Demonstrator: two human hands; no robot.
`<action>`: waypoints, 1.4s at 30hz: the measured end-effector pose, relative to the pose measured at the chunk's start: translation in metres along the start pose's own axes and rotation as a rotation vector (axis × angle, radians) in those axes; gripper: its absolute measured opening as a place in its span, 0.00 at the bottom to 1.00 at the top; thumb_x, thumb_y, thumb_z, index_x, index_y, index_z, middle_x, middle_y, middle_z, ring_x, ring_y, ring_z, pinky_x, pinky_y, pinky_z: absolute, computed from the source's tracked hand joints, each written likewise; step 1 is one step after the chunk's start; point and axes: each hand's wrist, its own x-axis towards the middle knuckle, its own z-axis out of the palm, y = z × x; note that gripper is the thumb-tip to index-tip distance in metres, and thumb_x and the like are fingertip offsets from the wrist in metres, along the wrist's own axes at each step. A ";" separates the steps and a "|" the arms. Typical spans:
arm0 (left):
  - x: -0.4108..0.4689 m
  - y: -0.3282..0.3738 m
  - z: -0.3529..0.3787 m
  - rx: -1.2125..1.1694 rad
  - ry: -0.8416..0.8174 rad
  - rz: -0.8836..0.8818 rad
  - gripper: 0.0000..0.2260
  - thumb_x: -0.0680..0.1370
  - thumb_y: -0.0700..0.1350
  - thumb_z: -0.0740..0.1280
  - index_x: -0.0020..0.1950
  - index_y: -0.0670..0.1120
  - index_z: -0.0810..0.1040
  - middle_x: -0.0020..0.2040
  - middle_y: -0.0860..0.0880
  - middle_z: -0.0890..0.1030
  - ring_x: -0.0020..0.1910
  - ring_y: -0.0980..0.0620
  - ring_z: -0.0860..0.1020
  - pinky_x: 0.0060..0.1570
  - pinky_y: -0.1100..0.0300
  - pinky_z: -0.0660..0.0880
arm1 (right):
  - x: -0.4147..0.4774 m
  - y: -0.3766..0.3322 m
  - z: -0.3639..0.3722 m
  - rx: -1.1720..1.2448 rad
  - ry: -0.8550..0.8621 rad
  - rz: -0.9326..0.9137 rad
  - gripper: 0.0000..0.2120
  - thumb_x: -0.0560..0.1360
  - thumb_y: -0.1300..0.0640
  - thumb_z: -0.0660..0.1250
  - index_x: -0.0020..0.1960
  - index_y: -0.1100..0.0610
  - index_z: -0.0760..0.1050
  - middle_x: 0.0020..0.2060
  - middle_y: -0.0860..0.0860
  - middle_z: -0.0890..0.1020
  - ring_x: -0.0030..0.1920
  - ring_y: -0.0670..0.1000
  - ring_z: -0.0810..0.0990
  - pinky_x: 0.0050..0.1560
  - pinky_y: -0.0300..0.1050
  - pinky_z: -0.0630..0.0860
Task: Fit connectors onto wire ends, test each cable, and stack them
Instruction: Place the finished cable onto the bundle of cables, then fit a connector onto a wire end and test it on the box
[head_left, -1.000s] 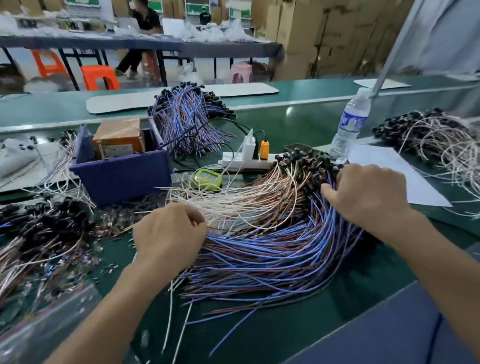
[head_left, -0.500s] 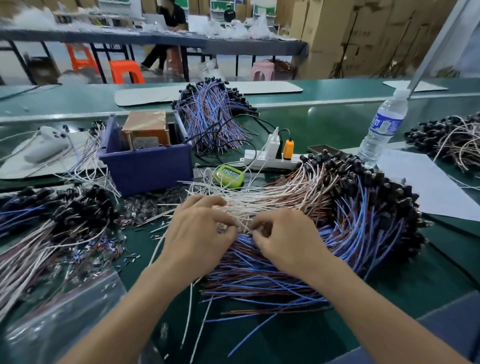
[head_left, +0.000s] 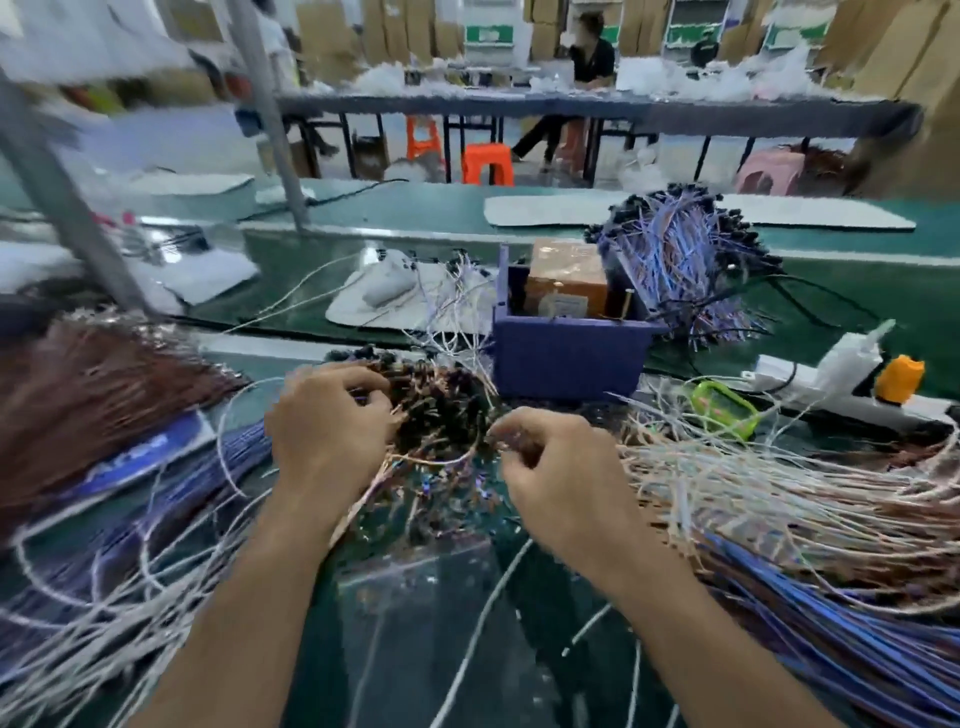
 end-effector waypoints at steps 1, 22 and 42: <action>0.009 -0.012 -0.004 -0.012 0.010 -0.053 0.07 0.75 0.43 0.72 0.46 0.53 0.88 0.52 0.49 0.87 0.52 0.43 0.81 0.56 0.48 0.79 | 0.006 -0.005 0.009 0.031 -0.032 0.005 0.11 0.76 0.58 0.67 0.53 0.46 0.84 0.37 0.40 0.84 0.35 0.39 0.80 0.37 0.33 0.76; 0.002 -0.030 0.014 -0.031 0.081 0.126 0.10 0.68 0.44 0.67 0.37 0.56 0.87 0.36 0.56 0.86 0.38 0.62 0.64 0.55 0.54 0.73 | 0.077 -0.039 0.067 -0.180 -0.044 -0.185 0.12 0.72 0.55 0.74 0.54 0.45 0.81 0.46 0.43 0.77 0.52 0.48 0.74 0.55 0.45 0.74; 0.005 -0.036 0.017 -0.176 -0.084 0.015 0.08 0.73 0.52 0.76 0.50 0.63 0.87 0.51 0.54 0.84 0.52 0.51 0.81 0.59 0.54 0.77 | 0.089 -0.049 0.056 -0.264 -0.070 -0.227 0.17 0.75 0.68 0.66 0.54 0.49 0.84 0.50 0.46 0.82 0.56 0.52 0.78 0.57 0.50 0.75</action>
